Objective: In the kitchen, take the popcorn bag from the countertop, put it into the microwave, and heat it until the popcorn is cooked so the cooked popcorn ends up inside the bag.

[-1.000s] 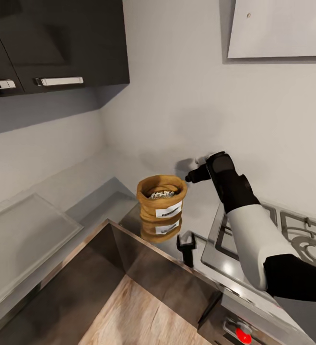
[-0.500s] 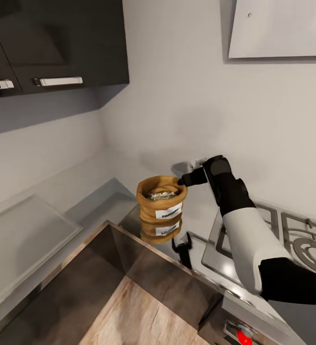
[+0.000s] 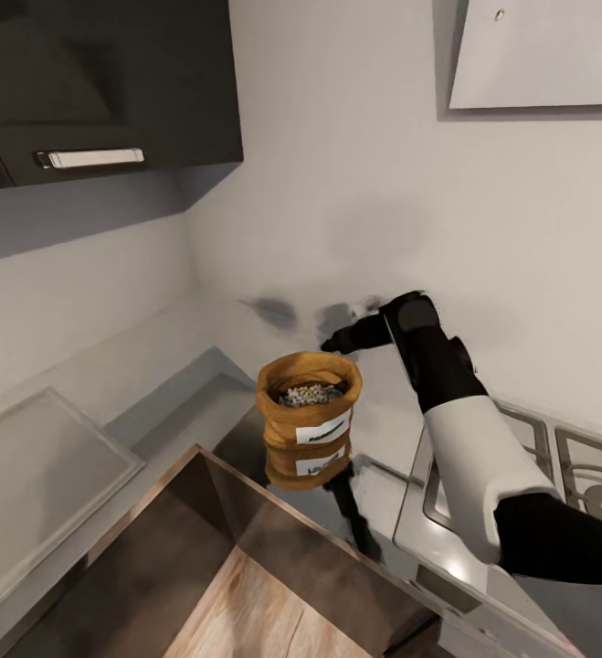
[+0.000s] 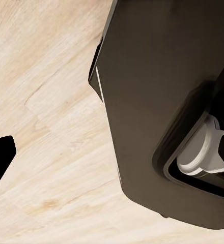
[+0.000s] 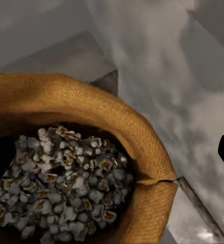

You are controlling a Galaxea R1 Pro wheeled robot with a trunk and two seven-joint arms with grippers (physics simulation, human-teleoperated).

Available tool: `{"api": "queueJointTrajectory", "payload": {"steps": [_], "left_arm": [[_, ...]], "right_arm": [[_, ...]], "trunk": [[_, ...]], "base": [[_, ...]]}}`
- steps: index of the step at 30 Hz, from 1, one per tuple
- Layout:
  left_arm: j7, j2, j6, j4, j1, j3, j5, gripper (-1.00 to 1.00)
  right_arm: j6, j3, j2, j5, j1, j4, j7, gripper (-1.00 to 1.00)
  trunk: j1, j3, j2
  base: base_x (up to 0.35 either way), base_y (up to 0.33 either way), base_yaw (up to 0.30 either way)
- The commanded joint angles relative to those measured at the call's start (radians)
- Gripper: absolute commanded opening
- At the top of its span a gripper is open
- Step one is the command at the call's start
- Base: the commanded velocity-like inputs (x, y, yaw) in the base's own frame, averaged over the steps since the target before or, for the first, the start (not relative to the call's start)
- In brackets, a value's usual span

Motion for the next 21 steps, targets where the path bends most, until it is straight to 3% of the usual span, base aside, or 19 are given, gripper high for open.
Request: {"api": "queueJointTrajectory", "payload": {"steps": [1,3,7,11,14,21], "left_arm": [[0.002,0.000,-0.003,0.000,0.000,0.001,0.003,1.00],[0.002,0.000,-0.003,0.000,0.000,0.001,0.003,1.00],[0.002,0.000,-0.003,0.000,-0.001,0.001,0.003,1.00],[0.002,0.000,-0.003,0.000,0.000,0.001,0.003,1.00],[0.003,-0.002,-0.002,0.000,0.000,0.001,0.003,1.00],[0.002,0.000,-0.001,0.000,0.000,0.000,0.002,1.00]], "right_arm": [[0.002,0.018,-0.001,0.018,-0.001,-0.002,0.051,1.00],[0.002,0.049,-0.002,0.022,-0.001,-0.015,0.119,1.00],[0.002,0.065,-0.002,0.029,-0.001,-0.022,0.143,1.00],[0.002,0.118,-0.007,0.051,-0.001,-0.017,0.147,1.00],[0.002,0.128,-0.036,0.055,-0.001,-0.022,0.148,1.00],[0.002,0.130,-0.041,0.057,-0.001,-0.023,0.148,1.00]], "trunk": [[0.000,-0.002,-0.001],[0.000,-0.002,-0.001],[0.000,-0.002,-0.001],[0.000,-0.002,-0.001],[0.000,-0.002,-0.001],[0.000,-0.002,-0.001]], "base": [[0.004,0.000,0.000],[0.002,0.000,0.000],[0.000,0.000,0.000],[0.000,0.000,0.000],[0.000,0.000,0.000],[0.137,-0.049,0.000]]}}
